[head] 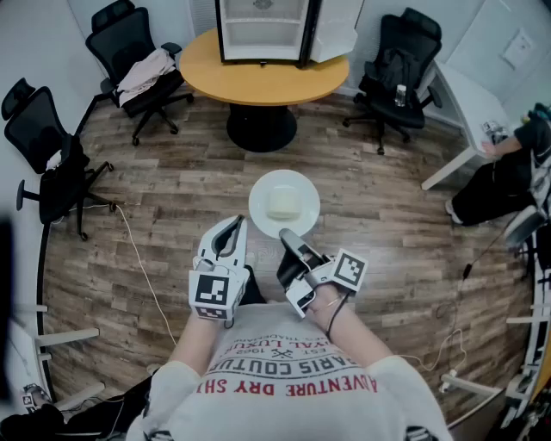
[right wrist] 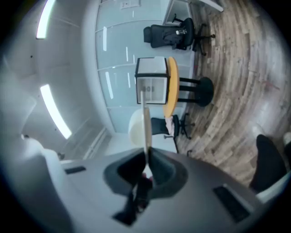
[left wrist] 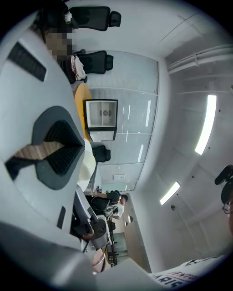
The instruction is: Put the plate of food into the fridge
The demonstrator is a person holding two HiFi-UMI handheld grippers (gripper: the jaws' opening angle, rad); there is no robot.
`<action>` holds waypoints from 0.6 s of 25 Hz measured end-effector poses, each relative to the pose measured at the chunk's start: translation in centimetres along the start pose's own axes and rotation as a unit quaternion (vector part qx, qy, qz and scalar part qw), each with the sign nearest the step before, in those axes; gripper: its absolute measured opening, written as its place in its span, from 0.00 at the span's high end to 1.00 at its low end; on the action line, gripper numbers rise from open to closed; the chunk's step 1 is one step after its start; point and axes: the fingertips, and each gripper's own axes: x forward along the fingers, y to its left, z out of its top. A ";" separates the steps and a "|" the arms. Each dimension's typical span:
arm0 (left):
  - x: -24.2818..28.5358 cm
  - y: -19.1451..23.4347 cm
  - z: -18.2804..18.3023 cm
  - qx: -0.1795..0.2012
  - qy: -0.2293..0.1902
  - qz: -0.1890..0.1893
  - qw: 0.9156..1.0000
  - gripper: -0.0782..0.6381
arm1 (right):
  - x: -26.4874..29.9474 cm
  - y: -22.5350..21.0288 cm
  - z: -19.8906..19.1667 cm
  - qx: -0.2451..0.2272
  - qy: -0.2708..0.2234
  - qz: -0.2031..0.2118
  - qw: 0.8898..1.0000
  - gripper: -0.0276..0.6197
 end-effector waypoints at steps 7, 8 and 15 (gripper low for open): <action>0.3 -0.1 -0.2 -0.002 0.003 0.000 1.000 0.85 | 0.1 0.0 0.0 -0.001 0.001 -0.001 1.000 0.90; 0.2 -0.2 -0.2 -0.002 0.004 0.001 1.000 0.85 | 0.0 0.0 0.0 0.000 0.001 -0.002 1.000 0.90; 0.2 -0.1 -0.7 -0.003 0.010 0.002 1.000 0.85 | 0.0 -0.8 0.4 0.000 -0.006 -0.015 1.000 0.90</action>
